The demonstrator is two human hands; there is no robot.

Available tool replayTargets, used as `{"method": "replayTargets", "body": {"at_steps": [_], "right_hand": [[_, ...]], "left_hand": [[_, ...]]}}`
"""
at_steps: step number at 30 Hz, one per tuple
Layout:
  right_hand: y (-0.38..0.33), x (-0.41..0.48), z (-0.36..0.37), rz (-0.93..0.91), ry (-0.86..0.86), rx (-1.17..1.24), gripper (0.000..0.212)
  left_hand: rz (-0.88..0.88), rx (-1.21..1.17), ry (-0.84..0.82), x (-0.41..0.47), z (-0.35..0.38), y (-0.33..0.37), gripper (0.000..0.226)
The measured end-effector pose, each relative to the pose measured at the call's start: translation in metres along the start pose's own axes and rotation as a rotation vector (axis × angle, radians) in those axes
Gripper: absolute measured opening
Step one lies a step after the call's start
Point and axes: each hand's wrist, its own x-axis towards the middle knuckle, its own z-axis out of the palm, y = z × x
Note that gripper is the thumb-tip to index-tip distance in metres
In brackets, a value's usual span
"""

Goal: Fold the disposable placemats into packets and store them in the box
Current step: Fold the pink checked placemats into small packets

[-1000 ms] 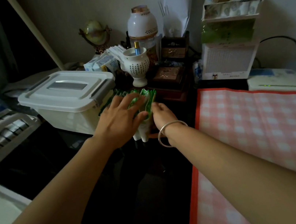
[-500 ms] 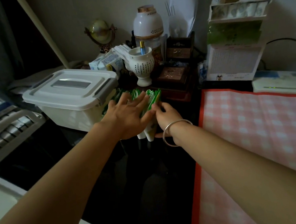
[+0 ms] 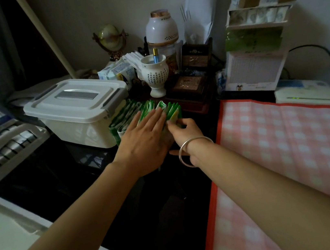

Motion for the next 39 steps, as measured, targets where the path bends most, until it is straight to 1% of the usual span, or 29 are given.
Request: {"method": "replayTargets", "body": {"at_steps": [1, 4, 6, 7, 10, 12, 14, 16, 17, 19, 23, 25, 26, 29, 32, 33, 35, 37, 39], "right_hand": [[-0.001, -0.002, -0.002, 0.009, -0.020, 0.011, 0.053], [-0.003, -0.006, -0.009, 0.043, -0.119, 0.080, 0.041], [-0.004, -0.006, -0.011, 0.023, -0.164, 0.054, 0.037], [-0.004, -0.007, -0.010, 0.006, -0.179, 0.009, 0.038], [-0.004, -0.007, -0.004, -0.059, -0.212, -0.159, 0.049], [-0.005, -0.006, -0.002, -0.075, -0.208, -0.197, 0.051], [-0.005, -0.002, -0.003, -0.075, -0.185, -0.195, 0.047], [-0.003, 0.001, -0.008, -0.066, -0.135, -0.122, 0.038], [-0.002, 0.002, -0.010, -0.066, -0.111, -0.080, 0.030], [0.002, 0.004, -0.015, -0.033, -0.080, 0.001, 0.018], [0.007, 0.000, -0.029, 0.002, -0.067, 0.071, 0.017], [0.006, -0.007, -0.038, 0.014, -0.112, 0.066, 0.013], [0.006, -0.013, -0.043, 0.029, -0.139, 0.055, 0.015], [0.008, -0.033, -0.056, 0.097, -0.224, 0.023, 0.015], [0.012, -0.057, -0.074, 0.128, -0.286, -0.041, 0.016], [0.013, -0.063, -0.080, 0.122, -0.295, -0.061, 0.017], [0.013, -0.081, -0.094, 0.083, -0.276, -0.118, 0.015], [0.013, -0.098, -0.107, 0.035, -0.260, -0.203, 0.012], [0.014, -0.116, -0.123, -0.002, -0.272, -0.303, 0.016]], "left_hand": [[-0.005, 0.029, -0.041, 0.000, 0.000, 0.001, 0.075], [-0.012, 0.069, -0.102, 0.007, -0.001, 0.002, 0.081], [-0.021, 0.105, -0.126, 0.015, 0.002, 0.002, 0.082], [-0.021, 0.129, -0.132, 0.019, 0.004, 0.001, 0.080], [-0.040, 0.150, -0.164, 0.024, 0.006, 0.001, 0.067], [-0.053, 0.157, -0.163, 0.022, 0.003, 0.003, 0.068], [-0.086, 0.123, -0.086, 0.015, 0.002, 0.006, 0.073], [-0.110, 0.005, 0.082, 0.006, 0.006, 0.010, 0.075], [-0.106, -0.053, 0.154, 0.003, 0.009, 0.013, 0.072], [-0.091, -0.122, 0.242, -0.003, 0.014, 0.016, 0.068], [-0.097, -0.211, 0.318, -0.012, 0.012, 0.029, 0.068], [-0.103, -0.255, 0.334, -0.019, 0.008, 0.039, 0.066], [-0.104, -0.273, 0.342, -0.024, 0.005, 0.046, 0.063], [-0.085, -0.343, 0.394, -0.044, 0.001, 0.071, 0.048], [-0.102, -0.417, 0.430, -0.070, -0.002, 0.104, 0.025], [-0.098, -0.444, 0.429, -0.078, -0.003, 0.115, 0.018], [-0.036, -0.502, 0.357, -0.094, -0.007, 0.135, 0.012], [0.097, -0.545, 0.231, -0.106, -0.009, 0.154, 0.014], [0.239, -0.572, 0.110, -0.115, -0.014, 0.170, 0.018]]}}
